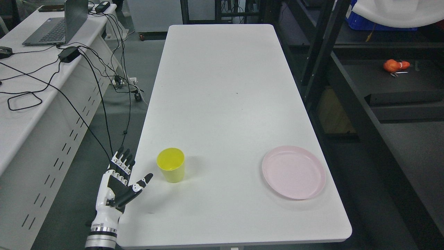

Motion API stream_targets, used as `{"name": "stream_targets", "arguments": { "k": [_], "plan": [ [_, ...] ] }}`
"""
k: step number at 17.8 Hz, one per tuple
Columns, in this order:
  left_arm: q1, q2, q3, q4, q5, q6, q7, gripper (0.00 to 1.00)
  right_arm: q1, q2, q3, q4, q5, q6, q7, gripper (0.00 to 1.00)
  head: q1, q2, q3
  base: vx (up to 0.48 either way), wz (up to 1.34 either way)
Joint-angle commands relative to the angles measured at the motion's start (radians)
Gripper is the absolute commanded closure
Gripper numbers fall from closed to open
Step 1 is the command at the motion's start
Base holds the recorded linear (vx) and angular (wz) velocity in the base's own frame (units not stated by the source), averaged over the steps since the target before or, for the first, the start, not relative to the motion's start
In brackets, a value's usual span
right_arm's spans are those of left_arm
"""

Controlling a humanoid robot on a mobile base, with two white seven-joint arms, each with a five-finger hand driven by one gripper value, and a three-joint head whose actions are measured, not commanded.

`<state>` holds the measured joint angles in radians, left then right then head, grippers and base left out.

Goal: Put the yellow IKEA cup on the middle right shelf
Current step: 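Reach the left hand toward the yellow cup on the table, then close the left hand around the yellow cup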

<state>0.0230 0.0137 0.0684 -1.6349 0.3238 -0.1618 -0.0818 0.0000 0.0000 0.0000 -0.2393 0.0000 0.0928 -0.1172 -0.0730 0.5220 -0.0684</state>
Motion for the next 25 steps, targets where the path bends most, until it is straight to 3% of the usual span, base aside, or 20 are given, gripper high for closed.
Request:
{"name": "stream_targets", "arguments": {
  "k": [1,21,25],
  "plan": [
    [-0.081,0.004,-0.114,0.064,0.004,0.040,0.001,0.02,0.014,-0.017,0.017,0.000,-0.025,0.001,0.001,0.01,0.0000,0.000,0.000,0.000,0.00],
    [-0.201,0.004,-0.165,0.268,-0.002,0.044,-0.052,0.02,0.014,-0.017,0.017,0.000,-0.025,0.001,0.001,0.01,0.0000,0.000,0.000,0.000,0.00],
    [-0.215,0.004,-0.159,0.303,-0.002,0.042,-0.053,0.11,0.014,-0.017,0.017,0.000,-0.025,0.001,0.001,0.01,0.0000,0.000,0.000,0.000,0.00]
  ]
}}
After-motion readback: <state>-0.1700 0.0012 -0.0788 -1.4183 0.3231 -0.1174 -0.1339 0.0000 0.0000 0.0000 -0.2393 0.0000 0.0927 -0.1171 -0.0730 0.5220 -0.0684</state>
